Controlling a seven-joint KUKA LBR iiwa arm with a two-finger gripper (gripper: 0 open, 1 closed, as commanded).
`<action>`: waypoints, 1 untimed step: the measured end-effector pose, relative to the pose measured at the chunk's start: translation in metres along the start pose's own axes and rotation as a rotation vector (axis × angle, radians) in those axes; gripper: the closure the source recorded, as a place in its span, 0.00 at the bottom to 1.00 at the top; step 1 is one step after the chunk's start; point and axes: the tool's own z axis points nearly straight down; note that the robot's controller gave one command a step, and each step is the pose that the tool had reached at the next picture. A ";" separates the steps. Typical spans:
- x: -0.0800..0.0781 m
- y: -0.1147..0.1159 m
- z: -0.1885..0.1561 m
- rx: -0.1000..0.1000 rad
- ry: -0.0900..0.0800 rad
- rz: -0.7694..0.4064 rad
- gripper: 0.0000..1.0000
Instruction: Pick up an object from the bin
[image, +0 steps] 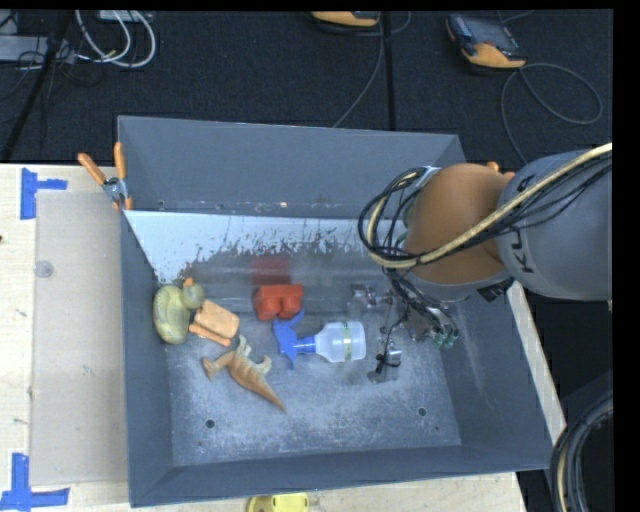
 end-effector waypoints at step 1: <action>-0.014 0.049 0.006 -0.005 0.006 -0.188 0.00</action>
Offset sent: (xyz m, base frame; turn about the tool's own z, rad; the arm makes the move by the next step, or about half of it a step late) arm 0.0077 0.0328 -0.0039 -0.3253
